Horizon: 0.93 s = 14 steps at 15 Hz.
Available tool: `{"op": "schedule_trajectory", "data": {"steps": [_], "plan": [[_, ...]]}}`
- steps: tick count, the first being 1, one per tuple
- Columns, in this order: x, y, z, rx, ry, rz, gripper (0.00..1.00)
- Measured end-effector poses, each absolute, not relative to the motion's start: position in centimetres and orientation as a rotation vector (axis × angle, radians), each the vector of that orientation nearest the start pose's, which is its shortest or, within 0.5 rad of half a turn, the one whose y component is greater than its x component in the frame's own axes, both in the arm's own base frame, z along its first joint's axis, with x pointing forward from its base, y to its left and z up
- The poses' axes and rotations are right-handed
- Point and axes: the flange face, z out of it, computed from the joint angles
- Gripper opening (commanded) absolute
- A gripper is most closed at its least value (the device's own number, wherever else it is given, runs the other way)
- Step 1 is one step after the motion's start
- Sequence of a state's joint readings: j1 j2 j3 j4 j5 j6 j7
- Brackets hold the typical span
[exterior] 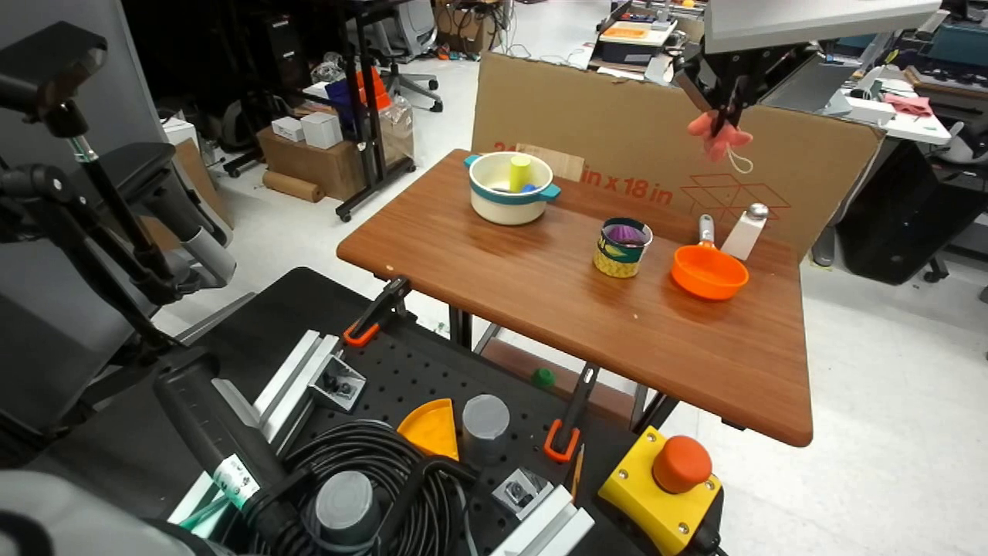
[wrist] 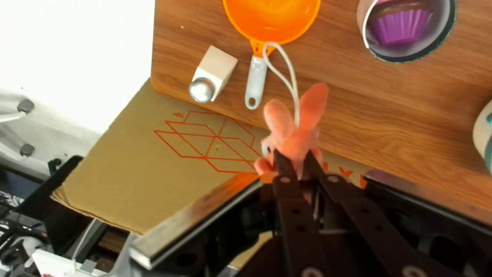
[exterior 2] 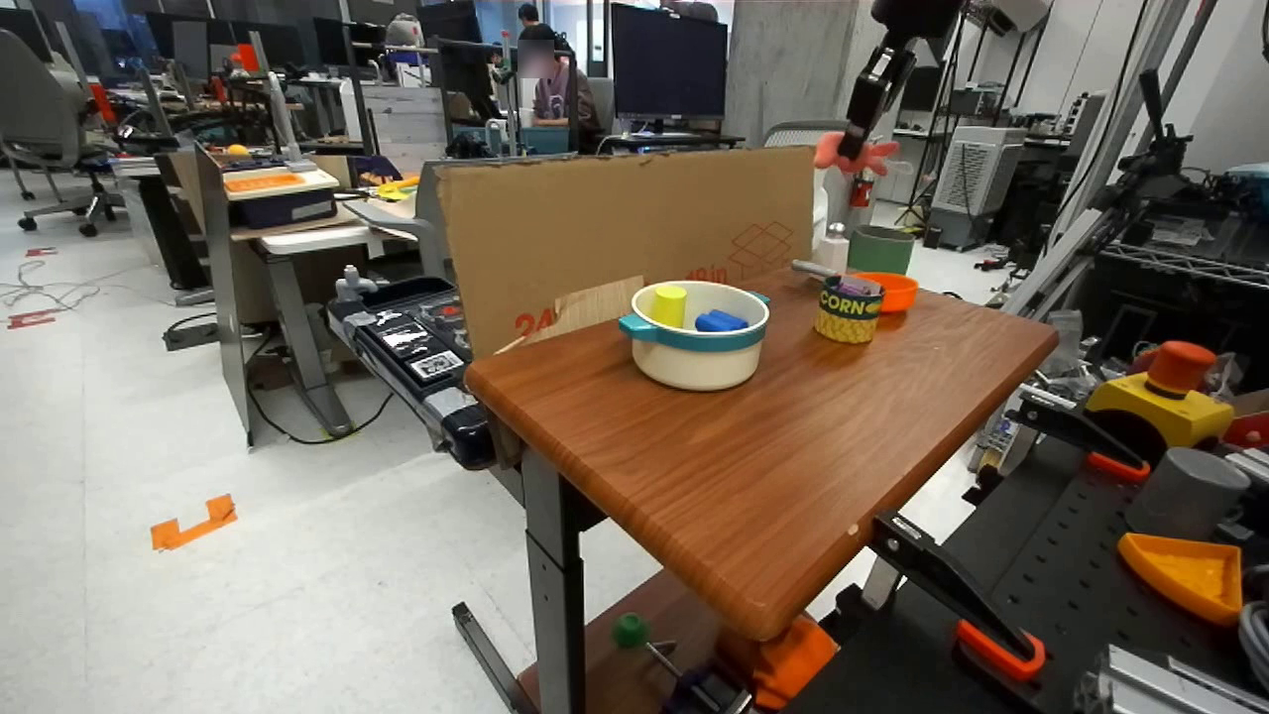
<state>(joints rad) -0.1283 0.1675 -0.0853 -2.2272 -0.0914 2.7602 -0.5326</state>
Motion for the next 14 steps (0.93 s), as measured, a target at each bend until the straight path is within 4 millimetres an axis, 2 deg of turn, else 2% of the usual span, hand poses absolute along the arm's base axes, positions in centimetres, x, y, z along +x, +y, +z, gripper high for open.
{"op": "schedule_trajectory", "data": {"steps": [4,10,14], "plan": [[55.8,-13.5,32.3,-3.272,-0.467,-0.435,0.02],[56.7,-13.2,29.3,-3.286,-0.315,-0.282,0.02],[57.7,-13.2,28.4,-3.294,-0.243,-0.211,0.02]]}}
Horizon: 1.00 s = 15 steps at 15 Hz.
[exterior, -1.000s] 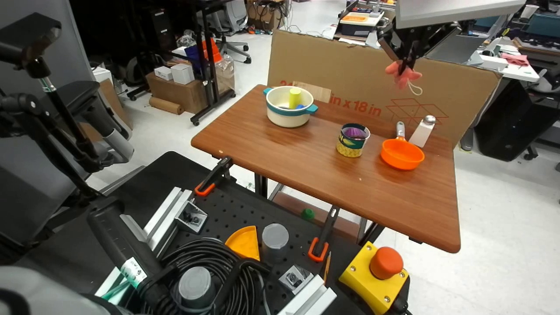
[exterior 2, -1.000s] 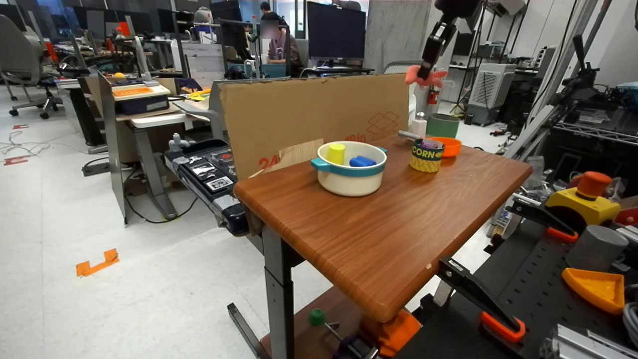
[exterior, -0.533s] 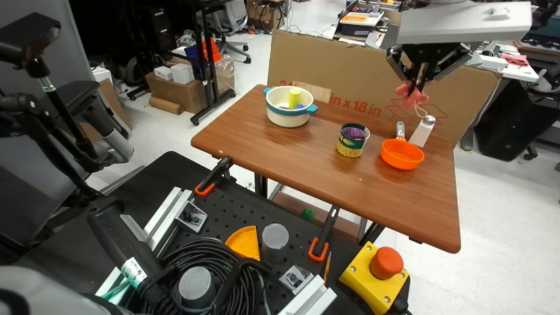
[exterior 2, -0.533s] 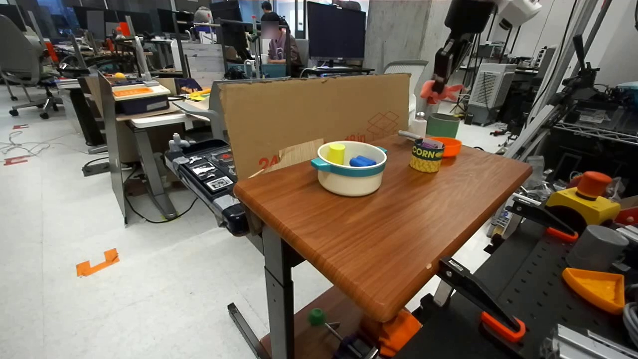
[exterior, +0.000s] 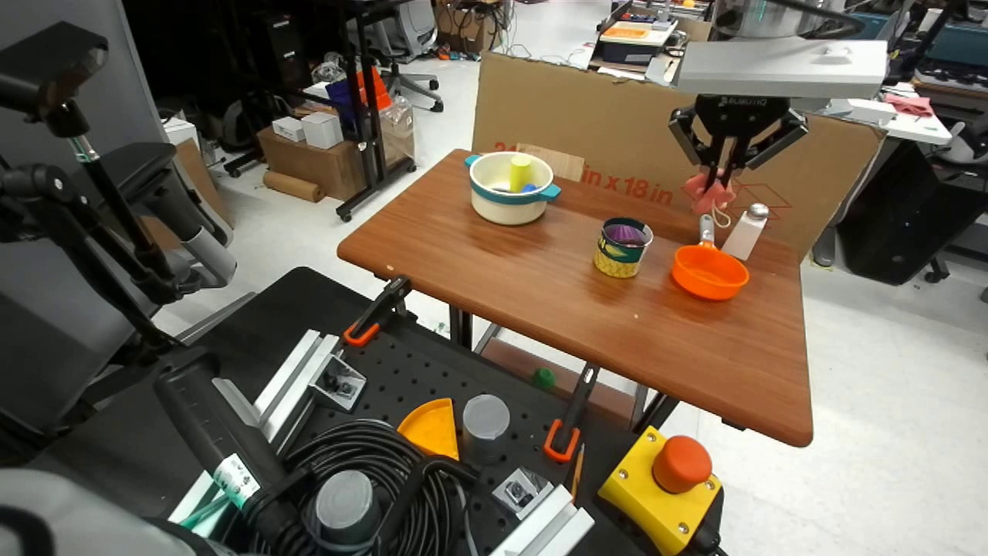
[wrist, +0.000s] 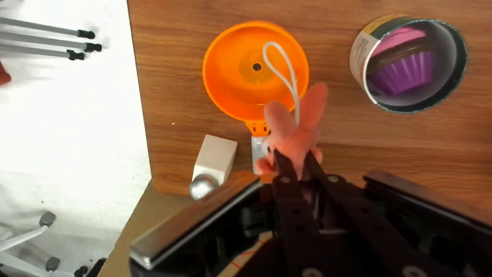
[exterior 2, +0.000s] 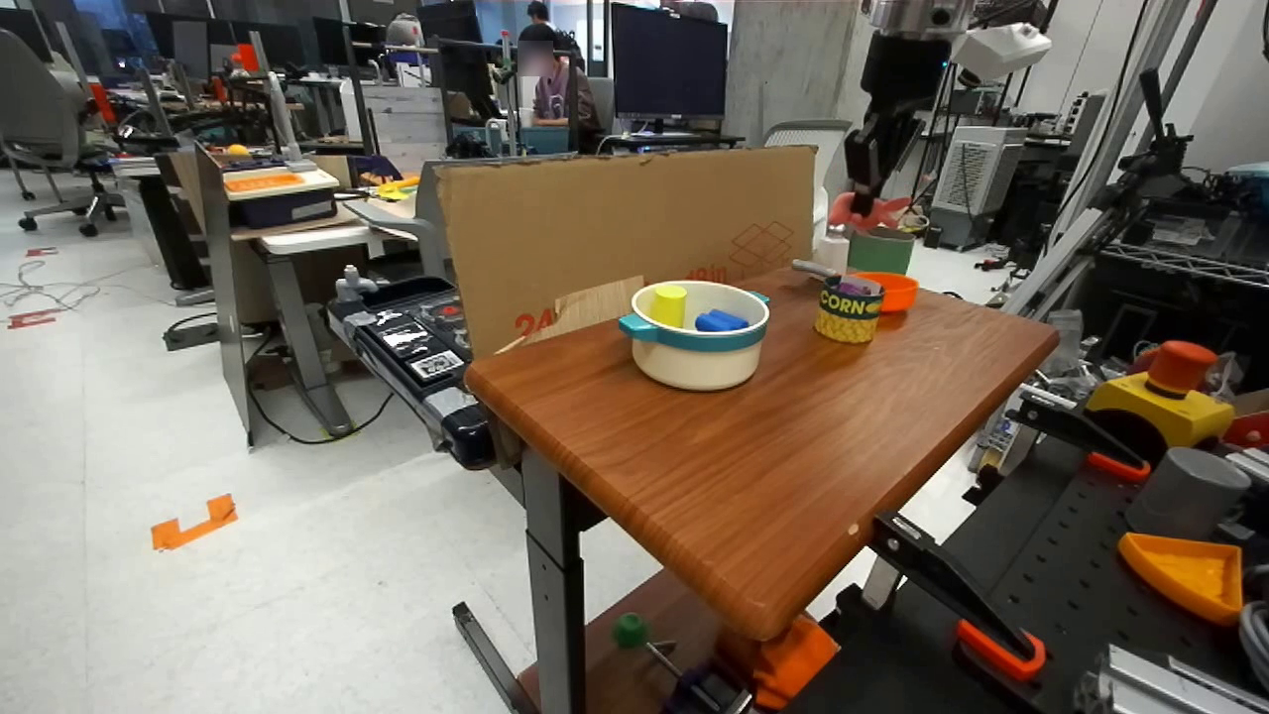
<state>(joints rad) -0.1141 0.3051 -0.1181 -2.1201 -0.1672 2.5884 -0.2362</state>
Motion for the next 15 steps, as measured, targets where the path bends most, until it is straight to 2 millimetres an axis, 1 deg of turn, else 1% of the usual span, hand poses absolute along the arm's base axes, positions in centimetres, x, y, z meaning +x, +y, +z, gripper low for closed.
{"op": "schedule_trajectory", "data": {"steps": [6,7,8,9,15], "plan": [[58.4,-14.4,28.8,-3.301,-0.148,-0.155,0.02],[58.3,-14.6,28.8,-3.301,-0.138,-0.148,0.35],[58.3,-14.8,28.9,-3.3,-0.128,-0.141,0.36],[58.3,-14.9,29.0,-3.298,-0.121,-0.139,0.41],[58.3,-15.1,29.0,-3.276,-0.081,-0.144,0.85]]}}
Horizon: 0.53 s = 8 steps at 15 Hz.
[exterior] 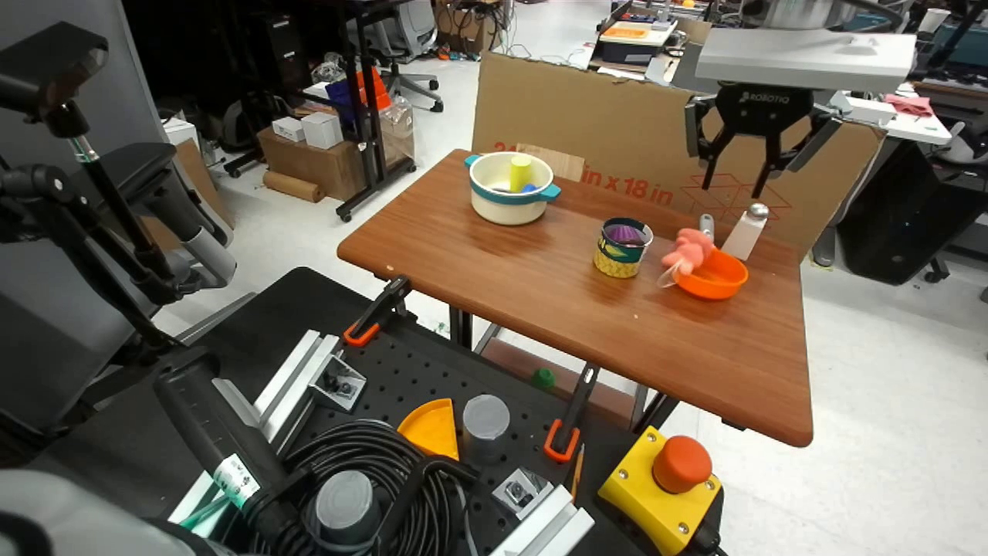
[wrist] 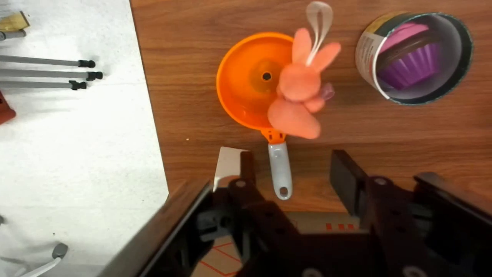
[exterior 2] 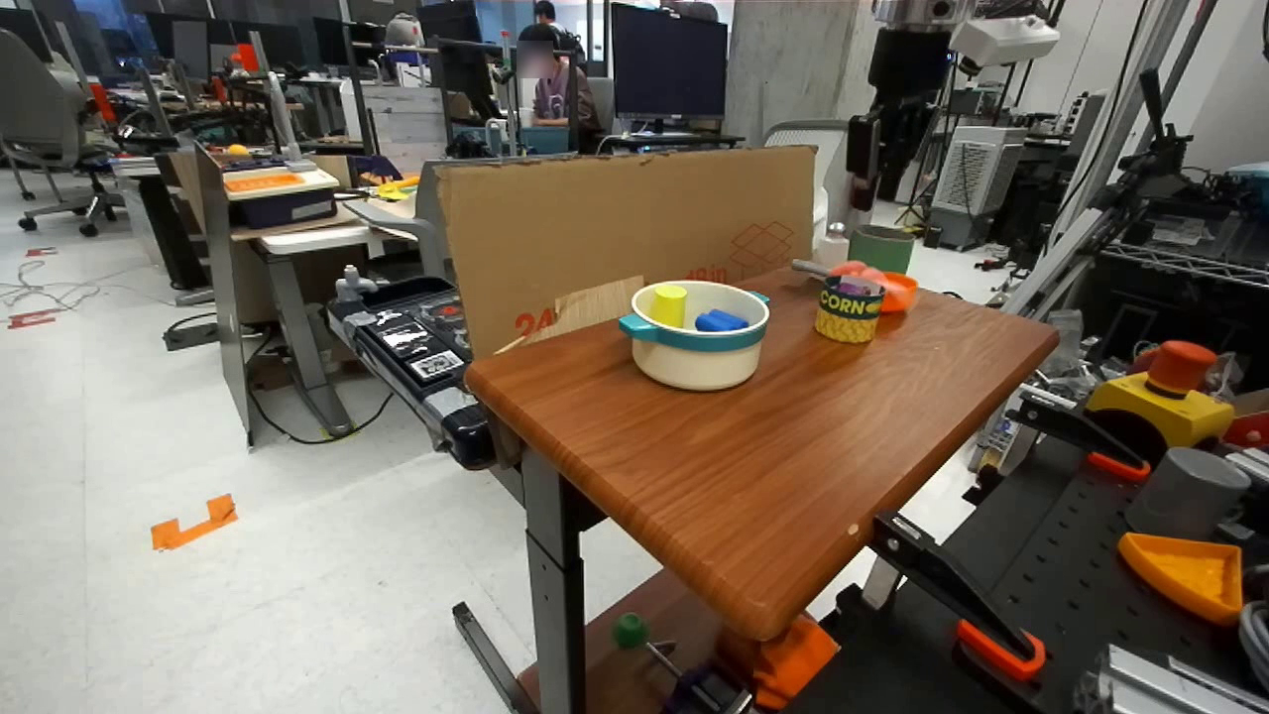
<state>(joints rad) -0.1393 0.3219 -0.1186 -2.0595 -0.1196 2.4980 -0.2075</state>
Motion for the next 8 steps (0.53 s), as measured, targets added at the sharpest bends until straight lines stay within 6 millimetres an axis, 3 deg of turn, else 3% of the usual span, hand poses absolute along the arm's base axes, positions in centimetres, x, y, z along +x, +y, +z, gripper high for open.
{"op": "schedule_trajectory", "data": {"steps": [2,8], "plan": [[58.37,-15.09,29.09,-3.268,-0.071,-0.148,0.99],[58.66,-14.36,29.45,-3.248,-0.122,-0.164,1.0]]}}
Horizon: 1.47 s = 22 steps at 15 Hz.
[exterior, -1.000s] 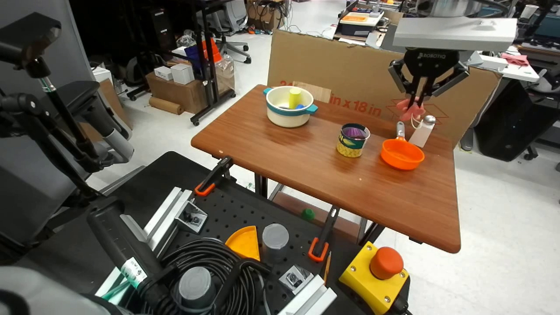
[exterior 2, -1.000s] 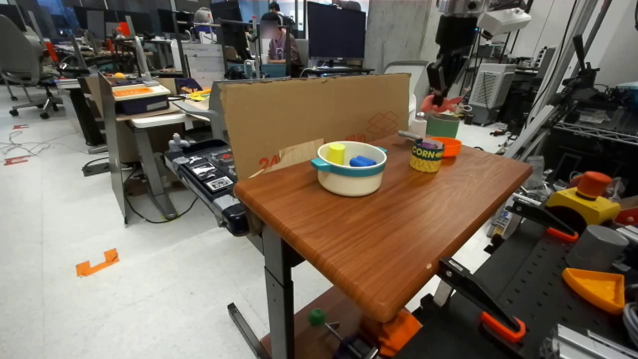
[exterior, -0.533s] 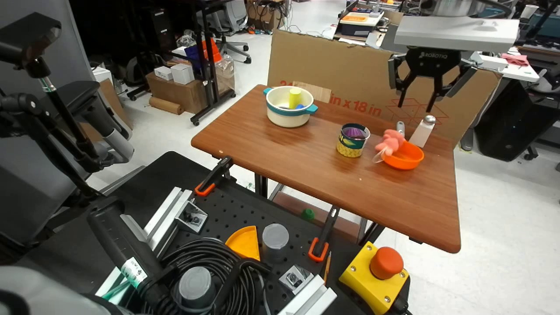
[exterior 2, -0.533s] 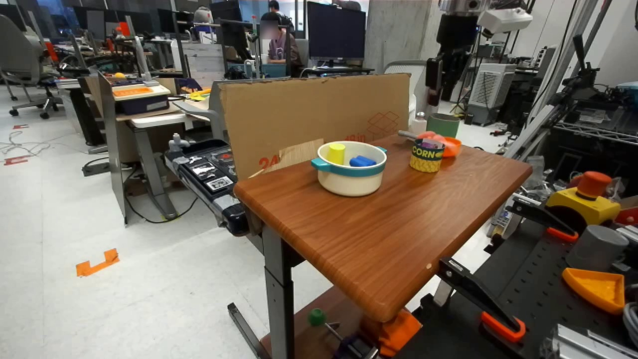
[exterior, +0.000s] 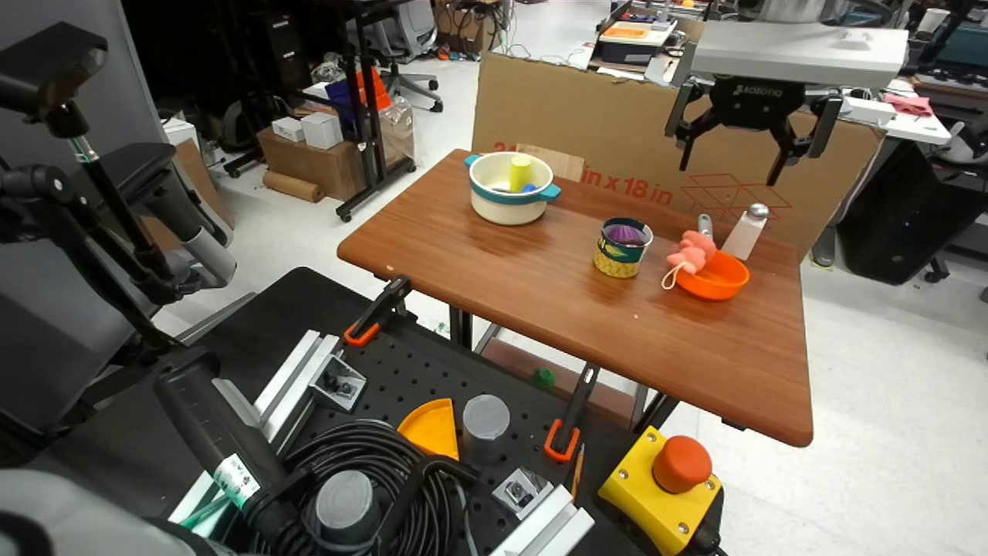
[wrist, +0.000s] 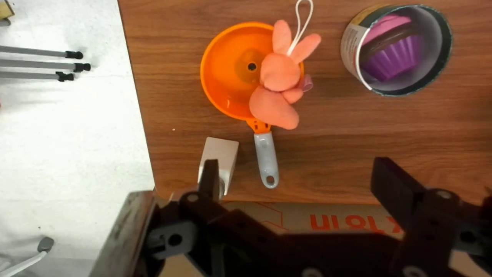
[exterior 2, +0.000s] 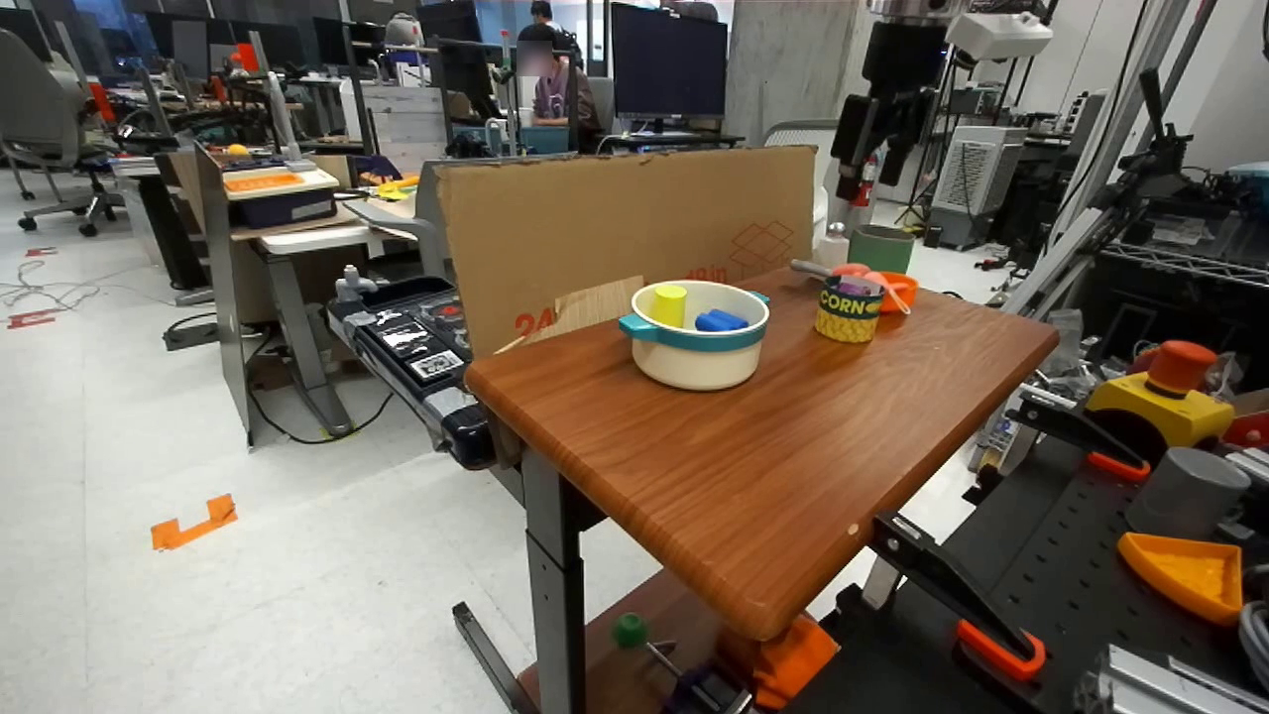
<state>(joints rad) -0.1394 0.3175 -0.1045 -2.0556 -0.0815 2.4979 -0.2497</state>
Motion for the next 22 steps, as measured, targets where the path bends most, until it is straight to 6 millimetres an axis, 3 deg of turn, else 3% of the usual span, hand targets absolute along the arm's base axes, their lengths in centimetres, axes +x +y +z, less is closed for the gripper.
{"op": "schedule_trajectory", "data": {"steps": [3,13,18,22], "plan": [[58.9,-12.0,29.7,-3.227,-0.278,-0.169,1.0],[57.1,-0.5,31.4,-3.082,-0.92,-0.204,1.0],[56.2,4.1,32.4,-2.917,-1.278,-0.335,1.0],[55.8,7.3,32.1,-2.764,-1.436,-0.38,1.0]]}}
